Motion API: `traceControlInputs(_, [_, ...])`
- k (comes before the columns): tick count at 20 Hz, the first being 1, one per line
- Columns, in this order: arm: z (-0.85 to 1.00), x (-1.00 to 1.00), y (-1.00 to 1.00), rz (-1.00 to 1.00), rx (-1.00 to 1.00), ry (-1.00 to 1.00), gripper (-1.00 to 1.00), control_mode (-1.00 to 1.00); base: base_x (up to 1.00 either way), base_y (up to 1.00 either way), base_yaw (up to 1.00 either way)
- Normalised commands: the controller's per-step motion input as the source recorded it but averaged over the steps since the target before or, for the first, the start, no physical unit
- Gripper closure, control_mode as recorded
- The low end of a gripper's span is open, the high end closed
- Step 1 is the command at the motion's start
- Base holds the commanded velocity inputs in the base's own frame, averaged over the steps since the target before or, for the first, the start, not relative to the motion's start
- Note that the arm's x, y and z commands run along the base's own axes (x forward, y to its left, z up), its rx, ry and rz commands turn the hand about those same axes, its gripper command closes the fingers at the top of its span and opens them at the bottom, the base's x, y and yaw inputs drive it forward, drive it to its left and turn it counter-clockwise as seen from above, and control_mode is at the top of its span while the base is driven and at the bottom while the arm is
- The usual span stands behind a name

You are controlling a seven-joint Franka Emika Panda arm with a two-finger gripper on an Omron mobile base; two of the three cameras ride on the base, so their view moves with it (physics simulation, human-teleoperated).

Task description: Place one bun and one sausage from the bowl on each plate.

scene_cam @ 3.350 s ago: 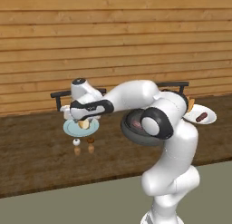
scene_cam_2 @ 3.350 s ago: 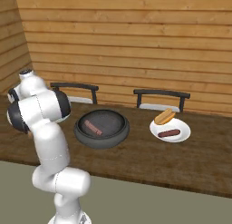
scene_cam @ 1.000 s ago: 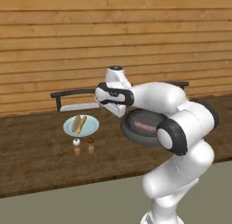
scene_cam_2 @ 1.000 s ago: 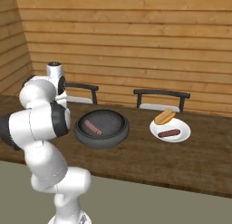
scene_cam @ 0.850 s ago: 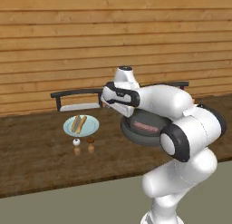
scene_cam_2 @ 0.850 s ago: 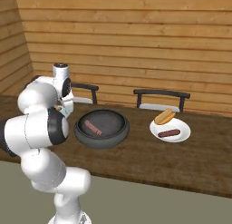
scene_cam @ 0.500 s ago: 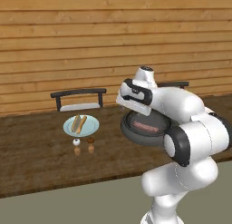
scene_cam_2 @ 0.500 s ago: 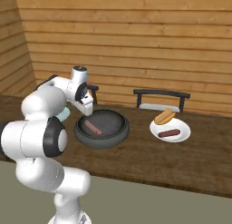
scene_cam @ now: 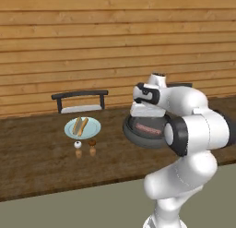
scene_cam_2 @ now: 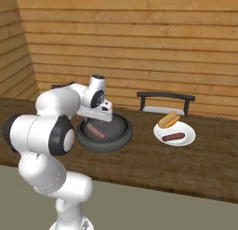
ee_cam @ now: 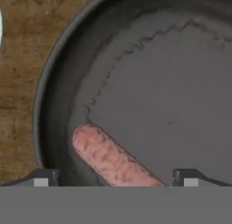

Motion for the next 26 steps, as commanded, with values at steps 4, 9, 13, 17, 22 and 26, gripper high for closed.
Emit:
traceControlInputs(4, [-0.47,-0.01,-0.3,0.49,-0.08,-0.13,-1.0,-1.0,0.0,0.0,0.0])
traceControlInputs(9, [-0.17,-0.49,-0.34,0.36,-0.01,-0.14,-1.0,-1.0,0.0,0.0,0.0])
traceControlInputs(13, [-0.02,-0.39,-0.05,0.3,0.0,-0.08,-1.0,-1.0,0.0,0.0,0.0])
traceControlInputs(17, [-0.3,0.33,0.03,0.22,0.0,0.0,-1.0,-1.0,0.0,0.0,0.0])
traceControlInputs(22, [-0.39,0.49,0.0,0.17,0.0,0.0,-1.0,-1.0,0.0,0.0,0.0])
traceControlInputs(26, [-0.32,-0.01,0.0,0.09,0.0,0.0,1.0,-1.0,0.0,0.0,0.0])
